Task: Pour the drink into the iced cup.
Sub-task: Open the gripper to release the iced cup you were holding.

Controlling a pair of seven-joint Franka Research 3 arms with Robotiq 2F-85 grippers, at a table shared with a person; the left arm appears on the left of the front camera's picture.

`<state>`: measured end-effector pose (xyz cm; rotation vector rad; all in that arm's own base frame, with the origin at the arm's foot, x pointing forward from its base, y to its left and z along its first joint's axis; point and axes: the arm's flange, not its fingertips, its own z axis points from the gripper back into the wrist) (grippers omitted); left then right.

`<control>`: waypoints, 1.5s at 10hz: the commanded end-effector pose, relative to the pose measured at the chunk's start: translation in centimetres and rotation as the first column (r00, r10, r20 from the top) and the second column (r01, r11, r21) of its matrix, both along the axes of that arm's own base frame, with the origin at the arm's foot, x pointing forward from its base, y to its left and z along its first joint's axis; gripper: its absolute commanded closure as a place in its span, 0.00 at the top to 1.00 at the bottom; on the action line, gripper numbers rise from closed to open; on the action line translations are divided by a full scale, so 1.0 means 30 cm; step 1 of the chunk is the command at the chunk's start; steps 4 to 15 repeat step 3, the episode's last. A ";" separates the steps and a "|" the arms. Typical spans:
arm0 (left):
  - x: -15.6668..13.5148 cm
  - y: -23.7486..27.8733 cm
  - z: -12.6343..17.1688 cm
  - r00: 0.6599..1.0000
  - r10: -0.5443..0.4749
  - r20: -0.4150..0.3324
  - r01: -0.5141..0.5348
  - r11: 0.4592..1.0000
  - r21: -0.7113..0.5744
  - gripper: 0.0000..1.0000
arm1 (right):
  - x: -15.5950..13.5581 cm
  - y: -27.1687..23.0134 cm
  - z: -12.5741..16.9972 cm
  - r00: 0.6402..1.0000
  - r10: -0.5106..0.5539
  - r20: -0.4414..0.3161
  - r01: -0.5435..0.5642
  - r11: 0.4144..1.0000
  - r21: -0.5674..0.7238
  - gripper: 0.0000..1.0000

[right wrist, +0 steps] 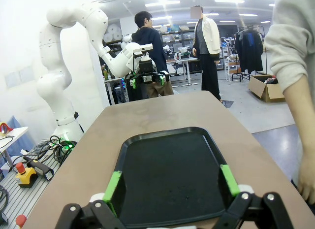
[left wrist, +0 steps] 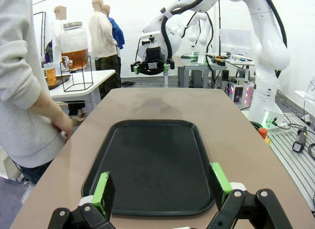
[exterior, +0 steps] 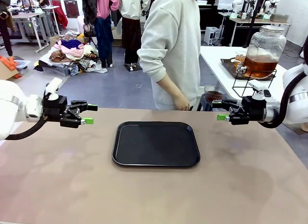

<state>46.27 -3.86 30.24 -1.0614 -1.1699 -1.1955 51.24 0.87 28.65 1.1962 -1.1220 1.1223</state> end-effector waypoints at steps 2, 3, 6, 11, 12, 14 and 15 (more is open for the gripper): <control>0.002 -0.003 0.008 1.000 0.001 0.002 -0.001 1.000 -0.007 1.00 | 0.002 0.000 0.006 1.000 0.000 0.004 0.000 1.000 -0.001 1.00; 0.002 -0.003 0.008 1.000 0.001 0.002 -0.001 1.000 -0.007 1.00 | 0.002 0.000 0.006 1.000 0.000 0.004 0.000 1.000 -0.001 1.00; 0.002 -0.003 0.008 1.000 0.001 0.002 -0.001 1.000 -0.007 1.00 | 0.002 0.000 0.006 1.000 0.000 0.004 0.000 1.000 -0.001 1.00; 0.002 -0.003 0.008 1.000 0.001 0.002 -0.001 1.000 -0.007 1.00 | 0.002 0.000 0.006 1.000 0.000 0.004 0.000 1.000 -0.001 1.00; 0.002 -0.003 0.008 1.000 0.001 0.002 -0.001 1.000 -0.007 1.00 | 0.002 0.000 0.006 1.000 0.000 0.004 0.000 1.000 -0.001 1.00; 0.002 -0.003 0.008 1.000 0.001 0.002 -0.001 1.000 -0.007 1.00 | 0.002 0.000 0.006 1.000 0.000 0.004 0.000 1.000 -0.001 1.00; 0.002 -0.003 0.008 1.000 0.001 0.002 -0.001 1.000 -0.007 1.00 | 0.002 0.000 0.006 1.000 0.000 0.004 0.000 1.000 -0.001 1.00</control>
